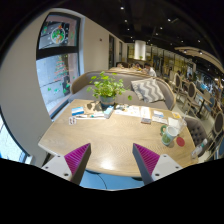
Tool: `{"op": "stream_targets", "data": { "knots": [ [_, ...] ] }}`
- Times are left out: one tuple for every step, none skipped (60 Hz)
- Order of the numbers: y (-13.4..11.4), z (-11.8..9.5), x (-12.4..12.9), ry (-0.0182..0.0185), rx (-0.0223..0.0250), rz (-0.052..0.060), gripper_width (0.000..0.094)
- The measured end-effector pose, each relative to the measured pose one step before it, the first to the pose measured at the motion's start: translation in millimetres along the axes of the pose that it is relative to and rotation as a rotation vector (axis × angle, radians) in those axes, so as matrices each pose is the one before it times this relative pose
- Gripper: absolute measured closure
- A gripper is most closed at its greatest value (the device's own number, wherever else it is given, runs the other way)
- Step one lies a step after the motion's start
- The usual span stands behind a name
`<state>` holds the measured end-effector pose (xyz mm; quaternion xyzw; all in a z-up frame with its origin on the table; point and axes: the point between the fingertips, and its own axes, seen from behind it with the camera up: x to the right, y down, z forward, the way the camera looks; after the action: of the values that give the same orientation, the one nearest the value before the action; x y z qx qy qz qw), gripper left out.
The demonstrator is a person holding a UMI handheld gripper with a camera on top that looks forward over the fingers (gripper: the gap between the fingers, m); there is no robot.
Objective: Pour water
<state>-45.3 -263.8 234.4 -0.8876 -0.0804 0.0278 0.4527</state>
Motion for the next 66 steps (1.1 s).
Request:
{"op": "stream_targets", "data": {
  "knots": [
    [0.74,-0.14,2.51,0.00678,-0.00140,-0.0002,0.0076],
    [0.92,-0.11,3.33,0.00706,-0.00112,-0.0005,0.0076],
    [0.85,0.32,5.97,0.00721,0.00109,-0.0001,0.0075],
    [0.74,0.29,5.26,0.00658,0.00247,0.0006,0.0077],
    [0.83,0.63,5.76,0.00557,0.00309,0.0002,0.0076],
    [0.04,-1.32,1.63,0.00646,-0.00034,-0.0004,0.0077],
    [2.54,2.14,9.13,0.00180,0.00130,-0.0006,0.0079],
    [1.74,0.97,5.65,0.00240,-0.00096,-0.0004,0.0078],
    [2.23,0.75,5.75,0.00223,-0.00184,0.0003,0.0078],
    [2.25,0.72,6.05,0.00248,-0.00223,0.0007,0.0077],
    [2.26,0.40,5.96,0.00314,-0.00182,0.0018,0.0077],
    [2.22,0.06,6.36,0.00353,-0.00083,0.0028,0.0078],
    [2.11,0.32,6.17,0.00361,-0.00011,0.0034,0.0076],
    [2.36,0.39,5.95,0.00282,-0.00062,0.0031,0.0076],
    [2.46,0.45,5.80,0.00182,-0.00131,0.0019,0.0077],
    [2.71,-0.01,6.18,0.00207,-0.00142,0.0014,0.0076],
    [2.72,-0.12,6.88,0.00415,-0.00075,0.0016,0.0079],
    [2.94,-0.06,7.63,0.00605,-0.00118,0.0017,0.0080],
    [3.26,0.17,7.38,0.00609,-0.00203,0.0027,0.0079],
    [3.32,0.06,7.65,0.00537,-0.00207,0.0031,0.0079],
    [3.19,0.08,7.75,0.00467,-0.00153,0.0037,0.0081],
    [3.24,-0.04,7.66,0.00403,-0.00122,0.0050,0.0080],
    [3.11,-0.06,8.13,0.00467,-0.00170,0.0057,0.0080],
    [3.51,0.02,8.84,0.00617,-0.00153,0.0067,0.0079],
    [3.37,-0.13,8.77,0.00659,-0.00036,0.0065,0.0078],
    [3.17,0.17,9.25,0.00648,0.00100,0.0057,0.0079],
    [3.16,0.27,9.50,0.00636,0.00110,0.0048,0.0079],
    [3.75,0.20,8.82,0.00674,-0.00012,0.0045,0.0078],
    [4.03,0.16,9.87,0.00784,-0.00248,0.0041,0.0080],
    [4.04,0.61,10.09,0.00768,-0.00336,0.0045,0.0079],
    [3.89,0.62,9.94,0.00709,-0.00328,0.0046,0.0078],
    [4.01,0.64,10.30,0.00659,-0.00267,0.0053,0.0077],
    [3.58,1.09,10.20,0.00623,-0.00170,0.0063,0.0077],
    [3.59,0.97,10.22,0.00662,-0.00191,0.0066,0.0078],
    [3.62,0.64,10.48,0.00611,-0.00207,0.0061,0.0078],
    [3.56,0.39,10.50,0.00560,-0.00215,0.0057,0.0078],
    [3.46,1.28,10.20,0.00487,-0.00202,0.0051,0.0078],
    [3.39,1.87,10.54,0.00541,-0.00156,0.0046,0.0078],
    [2.86,1.52,11.09,0.00680,-0.00087,0.0047,0.0078],
    [3.03,1.95,11.22,0.00770,-0.00026,0.0041,0.0078],
    [2.56,1.84,11.40,0.00768,0.00009,0.0040,0.0076],
    [2.59,2.44,11.10,0.00719,-0.00012,0.0029,0.0078],
    [2.70,2.20,11.19,0.00668,-0.00120,0.0021,0.0076],
    [2.72,2.77,10.95,0.00665,-0.00183,0.0011,0.0076],
    [2.55,2.34,11.03,0.00667,-0.00193,0.0005,0.0077],
    [1.81,2.79,11.04,0.00691,-0.00103,0.0003,0.0078],
    [1.57,2.86,10.96,0.00598,0.00045,0.0006,0.0078],
    [0.98,2.73,10.56,0.00506,0.00139,0.0013,0.0076],
    [1.12,3.18,10.23,0.00396,0.00103,0.0016,0.0076],
    [1.10,3.62,9.87,0.00294,0.00024,0.0011,0.0077],
    [1.56,3.12,9.60,0.00261,-0.00087,0.0004,0.0077],
    [1.37,3.51,9.38,0.00194,-0.00171,0.0005,0.0076],
    [0.85,3.54,9.33,0.00197,-0.00118,0.0007,0.0077],
    [0.57,3.57,9.69,0.00193,0.00081,0.0009,0.0077],
    [-0.16,4.05,9.03,0.00100,0.00268,0.0009,0.0077],
    [-0.47,4.31,8.81,0.00024,0.00382,0.0006,0.0078],
    [-0.14,4.78,8.19,0.00011,0.00400,0.0001,0.0076],
    [0.64,6.88,8.16,-0.00056,0.00229,-0.0010,0.0078],
    [-0.19,4.65,7.38,0.00078,0.00134,-0.0003,0.0077],
    [0.36,5.07,6.86,0.00052,0.00127,0.0007,0.0077],
    [0.02,5.60,6.34,-0.00021,0.00168,0.0021,0.0076],
    [-0.34,5.56,6.17,-0.00183,0.00305,0.0047,0.0074],
    [-0.82,6.05,5.81,-0.00311,0.00379,0.0068,0.0070],
    [-0.34,3.69,5.21,-0.00253,0.00262,0.0086,0.0072],
    [-0.40,5.82,4.44,-0.00446,0.00063,0.0074,0.0075],
    [-0.23,5.93,3.75,-0.00494,0.00023,0.0059,0.0079]
  ]
}}
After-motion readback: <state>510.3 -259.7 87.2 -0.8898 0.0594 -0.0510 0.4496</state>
